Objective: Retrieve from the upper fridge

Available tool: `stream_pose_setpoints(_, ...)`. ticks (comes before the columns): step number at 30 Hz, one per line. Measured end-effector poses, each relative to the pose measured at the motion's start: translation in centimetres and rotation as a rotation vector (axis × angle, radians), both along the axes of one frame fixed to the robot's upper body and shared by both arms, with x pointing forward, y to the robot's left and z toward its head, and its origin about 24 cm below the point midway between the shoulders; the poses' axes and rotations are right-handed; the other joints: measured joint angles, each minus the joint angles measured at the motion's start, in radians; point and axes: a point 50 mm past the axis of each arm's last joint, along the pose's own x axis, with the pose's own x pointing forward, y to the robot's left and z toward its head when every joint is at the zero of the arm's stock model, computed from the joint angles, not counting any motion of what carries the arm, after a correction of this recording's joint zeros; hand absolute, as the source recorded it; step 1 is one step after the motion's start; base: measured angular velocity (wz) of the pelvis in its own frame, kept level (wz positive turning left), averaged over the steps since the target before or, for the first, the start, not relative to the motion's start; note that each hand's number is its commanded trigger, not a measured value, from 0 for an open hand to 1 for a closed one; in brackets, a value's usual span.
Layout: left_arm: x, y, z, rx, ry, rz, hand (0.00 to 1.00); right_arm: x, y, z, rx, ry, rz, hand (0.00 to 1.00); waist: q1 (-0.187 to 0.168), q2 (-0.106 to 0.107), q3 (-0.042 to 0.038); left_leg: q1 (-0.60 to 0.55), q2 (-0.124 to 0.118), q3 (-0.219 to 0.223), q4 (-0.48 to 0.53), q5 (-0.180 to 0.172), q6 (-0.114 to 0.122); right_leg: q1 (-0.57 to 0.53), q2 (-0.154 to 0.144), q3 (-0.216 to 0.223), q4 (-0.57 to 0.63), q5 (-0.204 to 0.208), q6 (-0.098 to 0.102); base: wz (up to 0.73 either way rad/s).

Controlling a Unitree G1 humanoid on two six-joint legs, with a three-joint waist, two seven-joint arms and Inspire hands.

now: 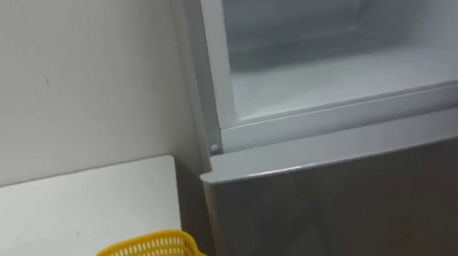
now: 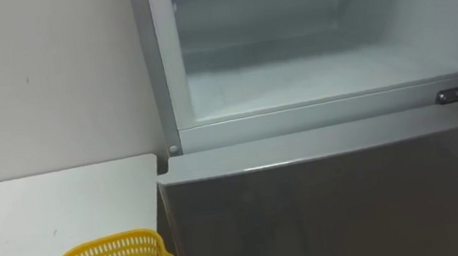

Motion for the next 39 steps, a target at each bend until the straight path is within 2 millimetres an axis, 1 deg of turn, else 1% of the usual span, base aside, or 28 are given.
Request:
stream_pose_setpoints(2, 0.0, 0.0, 0.0, 0.002, 0.004, 0.003, 0.0, -0.6, -0.1, -0.1, 0.014, 0.01, -0.079, 0.0, -0.001, 0.0, -0.0002, 0.0, 0.0, -0.002, 0.0, 0.0, 0.0, 0.0, 0.001, -0.001, 0.001, 0.0, 0.0, 0.02)
stream_pose_setpoints(6, -0.6, 0.1, 0.0, -0.001, 0.028, 0.028, 0.0, -2.2, -0.1, -0.3, 0.064, 0.024, -0.338, 0.0, -0.006, -0.001, -0.0001, 0.003, 0.0, -0.008, 0.0, 0.0, 0.0, 0.004, 0.002, -0.001, 0.002, 0.0, -0.001, 0.02)
stream_pose_setpoints(7, -1.0, 0.2, 0.0, 0.0, 0.032, 0.042, 0.0, -2.8, 0.0, -0.3, 0.078, 0.025, -0.424, 0.0, -0.01, -0.001, 0.0001, 0.002, 0.0, -0.011, 0.001, 0.0, 0.0, 0.005, 0.002, -0.001, 0.001, 0.0, -0.001, 0.05)
stream_pose_setpoints(8, -1.0, 0.2, 0.0, 0.001, 0.033, 0.047, 0.0, -3.0, 0.0, -0.3, 0.086, 0.023, -0.469, 0.0, -0.015, -0.001, 0.0001, 0.001, -0.001, -0.014, 0.001, 0.0, 0.0, 0.006, 0.002, -0.004, 0.001, -0.001, -0.001, 0.12)
stream_pose_setpoints(9, -1.0, 0.3, 0.0, 0.004, 0.03, 0.053, 0.0, -3.5, 0.1, -0.4, 0.102, 0.021, -0.561, 0.0, -0.032, -0.002, 0.0001, 0.001, -0.003, -0.022, 0.001, 0.0, 0.0, 0.009, 0.0, -0.012, 0.0, -0.003, 0.0, 0.14)
stream_pose_setpoints(10, -1.4, 0.4, 0.1, 0.008, 0.033, 0.074, 0.0, -4.5, 0.0, -0.3, 0.119, 0.019, -0.687, 0.0, -0.041, -0.001, -0.0001, 0.003, -0.003, -0.024, 0.003, 0.0, 0.0, 0.013, 0.0, -0.012, -0.007, -0.004, 0.001, 0.12)
stream_pose_setpoints(11, -1.4, 0.5, 0.1, 0.012, 0.028, 0.09, 0.0, -4.8, 0.0, -0.3, 0.129, 0.008, -0.756, 0.0, -0.044, -0.001, -0.0004, 0.003, -0.003, -0.025, 0.004, -0.001, 0.0, 0.015, 0.0, -0.012, -0.009, -0.005, 0.001, 0.05)
stream_pose_setpoints(13, -1.6, 1.1, 0.2, 0.03, 0.019, 0.152, 0.0, -5.9, -0.2, -0.2, 0.157, -0.045, -1.028, 0.0, -0.065, -0.001, -0.0003, 0.002, -0.003, -0.029, 0.004, 0.0, 0.0, 0.015, 0.001, -0.014, -0.008, -0.005, 0.0, 0.02)
stream_pose_setpoints(14, -1.8, 1.3, 0.3, 0.034, 0.019, 0.165, 0.0, -6.0, -0.2, -0.2, 0.162, -0.06, -1.098, 0.0, -0.069, 0.0, -0.0004, 0.002, -0.003, -0.029, 0.004, 0.0, 0.0, 0.015, 0.001, -0.014, -0.008, -0.005, 0.0, 0.0)
stream_pose_setpoints(16, -1.9, 1.6, 0.4, 0.047, 0.007, 0.206, 0.0, -6.9, -0.3, -0.1, 0.17, -0.106, -1.331, 0.0, -0.091, 0.0, -0.0005, 0.002, -0.003, -0.029, 0.003, 0.0, 0.0, 0.015, 0.001, -0.016, -0.006, -0.005, -0.001, 0.0)
stream_pose_setpoints(17, -1.9, 1.7, 0.4, 0.05, 0.002, 0.212, 0.0, -7.1, -0.4, -0.1, 0.175, -0.123, -1.394, 0.0, -0.097, -0.001, -0.0006, 0.001, -0.003, -0.029, 0.004, 0.0, 0.0, 0.014, 0.001, -0.018, -0.002, -0.006, -0.001, 0.0)
stream_pose_setpoints(19, -2.0, 2.1, 0.5, 0.07, -0.018, 0.244, 0.0, -7.3, -0.7, 0.0, 0.19, -0.195, -1.594, 0.0, -0.119, -0.004, -0.0017, 0.001, -0.003, -0.028, 0.005, 0.0, 0.0, 0.011, -0.002, -0.023, 0.005, -0.01, -0.002, 0.0)
stream_pose_setpoints(20, -1.9, 2.2, 0.5, 0.078, -0.024, 0.248, 0.0, -7.3, -0.8, 0.0, 0.192, -0.211, -1.635, 0.0, -0.123, -0.007, -0.0037, 0.001, -0.003, -0.028, 0.005, 0.0, 0.0, 0.01, -0.003, -0.022, 0.005, -0.011, -0.002, 0.0)
stream_pose_setpoints(21, -1.9, 2.5, 0.6, 0.094, -0.032, 0.256, 0.0, -7.2, -0.9, 0.1, 0.197, -0.241, -1.723, 0.0, -0.136, -0.009, -0.005, 0.002, -0.003, -0.028, 0.005, 0.0, 0.0, 0.01, -0.003, -0.021, 0.005, -0.013, -0.002, 0.0)
stream_pose_setpoints(22, -1.9, 2.7, 0.6, 0.11, -0.035, 0.261, 0.0, -7.0, -1.0, 0.1, 0.206, -0.278, -1.814, 0.0, -0.142, -0.013, -0.0081, 0.002, -0.003, -0.028, 0.005, 0.0, 0.0, 0.01, -0.002, -0.021, 0.005, -0.014, -0.002, 0.0)
stream_pose_setpoints(23, -1.9, 2.7, 0.6, 0.118, -0.036, 0.261, 0.0, -6.9, -1.1, 0.1, 0.211, -0.295, -1.851, 0.0, -0.145, -0.014, -0.0087, 0.003, -0.003, -0.028, 0.005, 0.0, 0.0, 0.009, -0.002, -0.021, 0.005, -0.014, -0.002, 0.0)
stream_pose_setpoints(25, -2.0, 2.9, 0.7, 0.135, -0.037, 0.267, 0.0, -6.4, -1.7, 0.2, 0.222, -0.35, -1.96, 0.0, -0.152, -0.022, -0.013, 0.007, -0.003, -0.019, 0.001, 0.0, 0.0, 0.009, -0.002, -0.018, 0.005, -0.013, -0.002, -0.05)
stream_pose_setpoints(28, -2.1, 3.0, 0.7, 0.138, -0.041, 0.287, 0.0, -5.5, -2.3, 0.4, 0.233, -0.397, -2.051, 0.0, -0.159, -0.03, -0.0125, 0.017, -0.003, -0.015, -0.002, 0.0, -0.001, 0.01, -0.002, -0.01, 0.006, -0.013, -0.002, -0.07)
stream_pose_setpoints(29, -2.0, 3.2, 0.8, 0.142, -0.044, 0.287, 0.0, -4.9, -2.7, 0.5, 0.243, -0.416, -2.073, 0.0, -0.164, -0.035, -0.0121, 0.019, -0.003, -0.012, -0.003, 0.0, -0.001, 0.009, -0.001, -0.004, 0.006, -0.013, -0.002, -0.16)
stream_pose_setpoints(31, -1.9, 3.4, 0.8, 0.149, -0.051, 0.298, 0.0, -3.2, -3.6, 0.8, 0.267, -0.458, -2.112, 0.0, -0.164, -0.039, -0.0113, 0.012, 0.0, 0.008, -0.003, 0.0, -0.001, -0.004, 0.001, 0.013, 0.012, -0.012, -0.003, -0.21)
stream_pose_setpoints(32, -1.8, 3.5, 0.9, 0.154, -0.056, 0.296, 0.0, -2.8, -4.0, 0.9, 0.268, -0.469, -2.113, 0.0, -0.164, -0.044, -0.0144, 0.009, 0.0, 0.008, -0.002, 0.0, -0.001, -0.005, 0.001, 0.014, 0.012, -0.012, -0.002, -0.08)
stream_pose_setpoints(34, -1.2, 3.8, 1.0, 0.171, -0.085, 0.288, 0.0, -1.0, -5.6, 1.7, 0.277, -0.562, -2.106, 0.0, -0.167, -0.045, -0.0122, 0.003, 0.0, 0.014, -0.003, 0.0, -0.001, -0.012, 0.0, 0.017, 0.012, -0.012, -0.001, -0.02)
stream_pose_setpoints(35, -1.1, 3.9, 1.1, 0.174, -0.091, 0.289, 0.0, -0.4, -6.1, 2.0, 0.28, -0.587, -2.101, 0.0, -0.169, -0.047, -0.0124, 0.002, 0.0, 0.015, -0.003, 0.0, -0.001, -0.015, 0.001, 0.021, 0.013, -0.012, -0.001, -0.09)
stream_pose_setpoints(37, -0.9, 4.2, 1.2, 0.182, -0.109, 0.31, 0.0, 1.8, -7.9, 3.2, 0.31, -0.706, -2.08, 0.0, -0.17, -0.051, -0.0114, -0.001, 0.0, 0.02, -0.004, 0.0, -0.001, -0.025, 0.003, 0.024, 0.02, -0.012, -0.001, -0.09)
stream_pose_setpoints(38, -0.9, 4.3, 1.2, 0.183, -0.113, 0.316, 0.0, 2.4, -8.4, 3.6, 0.318, -0.736, -2.084, 0.0, -0.169, -0.052, -0.0116, -0.001, 0.0, 0.022, -0.005, 0.0, -0.001, -0.027, 0.003, 0.025, 0.02, -0.012, -0.001, -0.06)
stream_pose_setpoints(39, -0.9, 4.4, 1.3, 0.188, -0.119, 0.325, 0.0, 3.4, -9.4, 4.4, 0.329, -0.794, -2.077, 0.0, -0.172, -0.053, -0.0119, -0.003, 0.0, 0.024, -0.005, 0.0, -0.001, -0.033, 0.004, 0.027, 0.021, -0.012, -0.001, 0.0)
